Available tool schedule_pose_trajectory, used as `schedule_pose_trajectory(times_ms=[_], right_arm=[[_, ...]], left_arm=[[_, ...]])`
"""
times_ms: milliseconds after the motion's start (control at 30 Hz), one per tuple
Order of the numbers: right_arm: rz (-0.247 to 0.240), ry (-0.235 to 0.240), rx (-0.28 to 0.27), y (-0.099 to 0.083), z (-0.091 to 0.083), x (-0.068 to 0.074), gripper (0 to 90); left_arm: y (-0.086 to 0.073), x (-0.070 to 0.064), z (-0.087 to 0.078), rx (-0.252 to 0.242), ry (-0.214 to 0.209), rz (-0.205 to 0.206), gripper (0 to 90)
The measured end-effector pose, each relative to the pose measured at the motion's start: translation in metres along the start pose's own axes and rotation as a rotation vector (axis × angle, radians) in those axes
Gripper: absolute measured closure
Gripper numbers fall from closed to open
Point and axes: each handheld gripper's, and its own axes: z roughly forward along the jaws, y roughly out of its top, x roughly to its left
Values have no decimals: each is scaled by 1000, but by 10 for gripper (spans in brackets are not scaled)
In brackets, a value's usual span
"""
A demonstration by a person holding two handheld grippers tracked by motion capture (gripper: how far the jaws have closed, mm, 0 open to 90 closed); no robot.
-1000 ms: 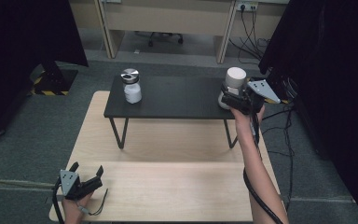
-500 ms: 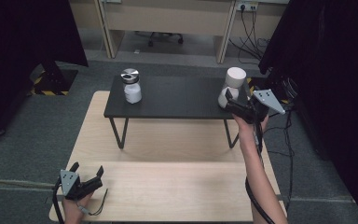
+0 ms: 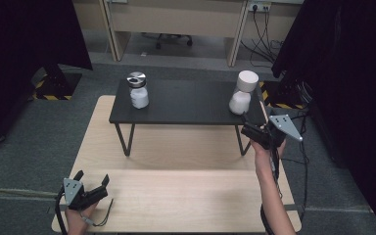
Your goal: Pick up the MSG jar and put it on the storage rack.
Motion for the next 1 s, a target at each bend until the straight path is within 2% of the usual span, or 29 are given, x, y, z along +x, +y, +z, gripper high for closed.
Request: schedule_pose_trajectory(times_ms=[267,433,1000], right_arm=[[-6,-19,19,-17,-15,-6,3],[-54,-11,36,-33,-25,-8,3],[-48,-40,74,-72,-54,-12,3]], left_arm=[[0,-1,0,2,1,4,18],[1,-2,0,6,1,12,18],[1,-3,0,8,5,17,18]])
